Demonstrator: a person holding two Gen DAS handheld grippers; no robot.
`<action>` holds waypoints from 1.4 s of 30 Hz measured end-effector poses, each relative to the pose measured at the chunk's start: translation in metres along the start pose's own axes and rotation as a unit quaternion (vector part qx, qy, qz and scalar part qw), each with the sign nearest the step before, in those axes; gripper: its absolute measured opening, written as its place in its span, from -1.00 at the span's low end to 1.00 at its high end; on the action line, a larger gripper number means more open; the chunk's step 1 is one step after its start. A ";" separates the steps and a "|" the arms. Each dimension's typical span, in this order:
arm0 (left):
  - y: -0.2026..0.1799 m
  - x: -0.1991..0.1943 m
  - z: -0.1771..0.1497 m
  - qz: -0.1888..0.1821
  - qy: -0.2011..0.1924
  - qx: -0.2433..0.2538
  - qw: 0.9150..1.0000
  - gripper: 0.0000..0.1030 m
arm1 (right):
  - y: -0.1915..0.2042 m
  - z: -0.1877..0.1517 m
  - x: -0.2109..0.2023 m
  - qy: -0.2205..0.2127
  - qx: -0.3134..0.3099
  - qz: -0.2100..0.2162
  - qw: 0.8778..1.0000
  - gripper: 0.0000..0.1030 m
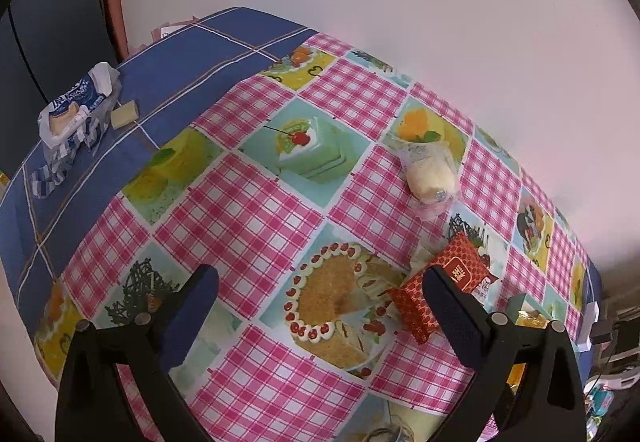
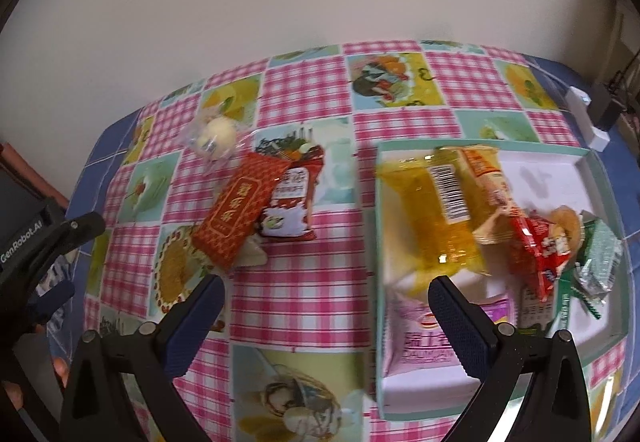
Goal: Organize snacks
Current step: 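Move both tools back over the remaining snacks, then grasp the red rectangular pack with the left gripper while the right grasps the red-white milk biscuit pack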
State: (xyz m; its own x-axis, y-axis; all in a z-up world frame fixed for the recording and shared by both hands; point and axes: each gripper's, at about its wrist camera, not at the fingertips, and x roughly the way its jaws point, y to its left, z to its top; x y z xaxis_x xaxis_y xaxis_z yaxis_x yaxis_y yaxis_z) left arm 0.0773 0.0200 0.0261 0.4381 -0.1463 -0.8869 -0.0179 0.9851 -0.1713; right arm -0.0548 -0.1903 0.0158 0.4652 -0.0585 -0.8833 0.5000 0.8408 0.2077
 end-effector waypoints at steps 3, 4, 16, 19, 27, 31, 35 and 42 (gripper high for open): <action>-0.005 0.002 -0.001 -0.010 0.001 0.007 1.000 0.97 | 0.002 0.000 0.003 -0.004 -0.004 0.002 1.000 1.00; -0.006 0.003 -0.001 -0.014 0.002 0.010 1.000 0.97 | 0.002 0.001 0.003 -0.007 -0.004 0.003 1.000 1.00; -0.014 0.004 -0.002 -0.036 -0.047 0.024 0.998 0.97 | -0.007 0.004 0.009 -0.044 0.004 0.019 0.999 1.00; -0.016 0.009 -0.003 -0.041 -0.043 0.026 0.998 0.97 | -0.008 0.004 0.010 -0.046 0.001 0.018 0.999 1.00; -0.027 0.021 -0.003 -0.080 -0.010 0.053 0.995 0.97 | -0.012 0.006 0.020 -0.033 0.008 0.024 0.999 1.00; -0.034 0.020 -0.001 -0.063 -0.031 0.074 0.995 0.97 | -0.012 0.009 0.017 -0.053 0.007 0.025 0.998 1.00; -0.036 0.015 0.005 -0.065 -0.048 0.083 0.993 0.97 | -0.012 0.013 0.020 -0.054 0.010 0.038 0.998 1.00; -0.032 0.020 0.013 -0.059 -0.045 0.067 0.995 0.97 | -0.009 0.028 0.020 -0.068 0.016 0.048 0.996 1.00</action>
State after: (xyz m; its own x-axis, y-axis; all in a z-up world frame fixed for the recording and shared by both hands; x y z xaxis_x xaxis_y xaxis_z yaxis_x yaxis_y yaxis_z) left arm 0.0981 -0.0136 0.0194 0.5095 -0.2590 -0.8206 0.1552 0.9656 -0.2084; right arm -0.0300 -0.2143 0.0082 0.6058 -0.0529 -0.7938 0.4704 0.8285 0.3038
